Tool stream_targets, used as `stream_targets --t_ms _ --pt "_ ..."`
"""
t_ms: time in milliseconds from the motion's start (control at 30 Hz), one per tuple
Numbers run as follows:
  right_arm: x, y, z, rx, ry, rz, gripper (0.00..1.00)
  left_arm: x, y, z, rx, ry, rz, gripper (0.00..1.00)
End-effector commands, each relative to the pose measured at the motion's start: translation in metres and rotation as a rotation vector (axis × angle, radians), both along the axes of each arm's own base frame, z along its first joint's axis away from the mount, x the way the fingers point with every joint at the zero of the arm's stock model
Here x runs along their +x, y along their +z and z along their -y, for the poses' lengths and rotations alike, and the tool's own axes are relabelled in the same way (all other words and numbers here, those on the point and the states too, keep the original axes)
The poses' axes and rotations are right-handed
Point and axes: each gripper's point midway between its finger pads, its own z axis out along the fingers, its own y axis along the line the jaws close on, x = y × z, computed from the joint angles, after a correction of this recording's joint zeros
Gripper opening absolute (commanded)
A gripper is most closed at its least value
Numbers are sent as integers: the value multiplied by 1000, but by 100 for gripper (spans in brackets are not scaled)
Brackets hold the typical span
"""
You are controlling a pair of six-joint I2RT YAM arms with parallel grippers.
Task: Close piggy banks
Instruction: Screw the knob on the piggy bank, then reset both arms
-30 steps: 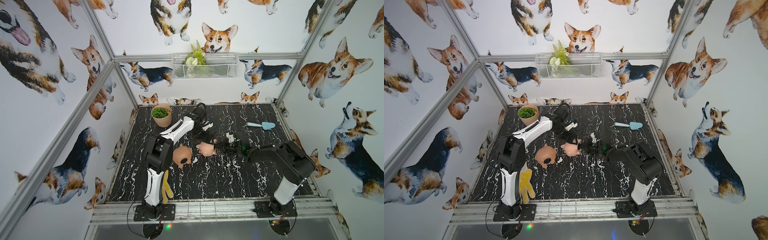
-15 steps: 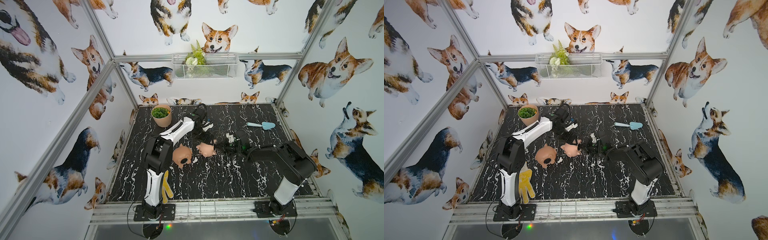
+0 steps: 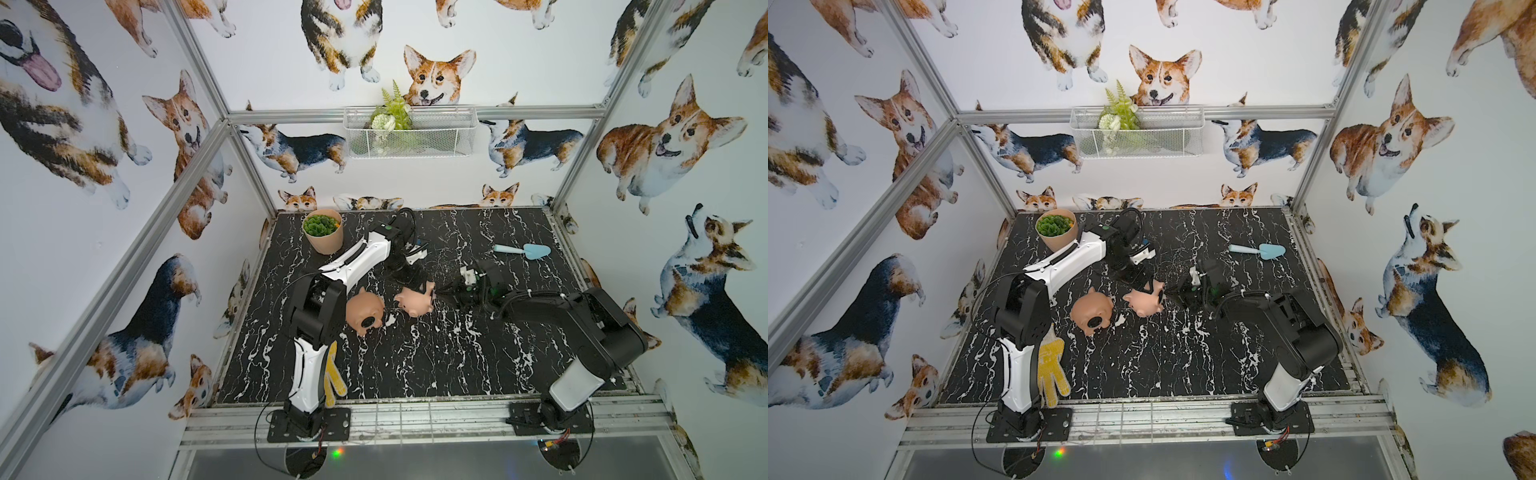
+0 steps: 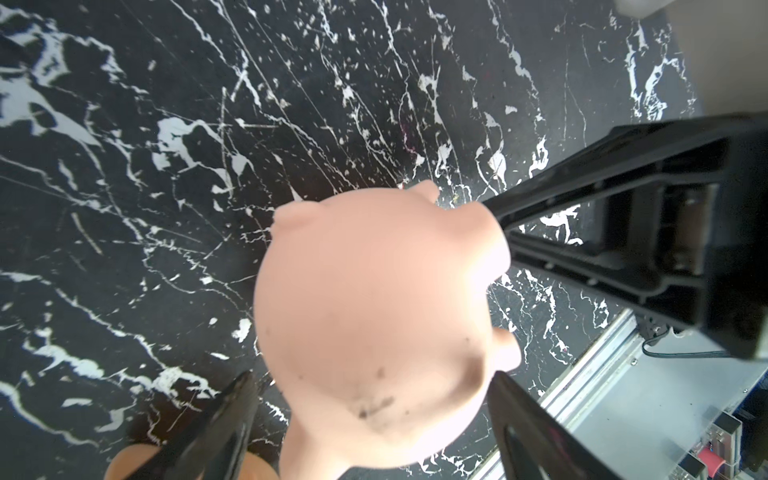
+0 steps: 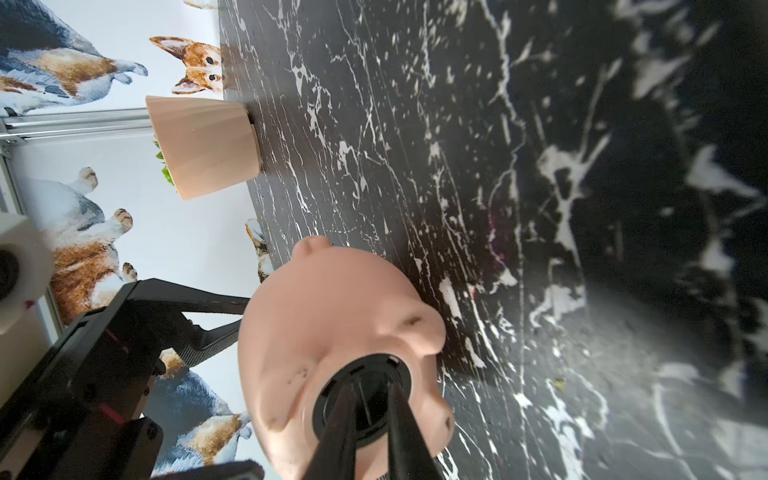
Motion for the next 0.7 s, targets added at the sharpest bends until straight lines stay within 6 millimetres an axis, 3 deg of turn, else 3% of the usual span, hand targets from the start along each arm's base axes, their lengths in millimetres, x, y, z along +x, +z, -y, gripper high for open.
stream_targets --t_ms 0,200,367,500,567,667 --pt "-6 2 14 -61 4 -13 18 0 7 -5 20 -4 9 89" --pt "-7 29 36 -162 6 63 19 21 44 -8 -4 41 147 92" --pt "-1 63 60 -257 1 168 19 48 93 -19 -48 135 332 94" --pt "4 87 86 -394 -12 275 22 72 140 -49 -52 283 624 97" --pt "8 102 102 -436 -27 334 25 78 168 -75 -57 402 808 100" --pt "14 117 129 -522 -78 409 39 82 188 -110 -77 546 1047 100"
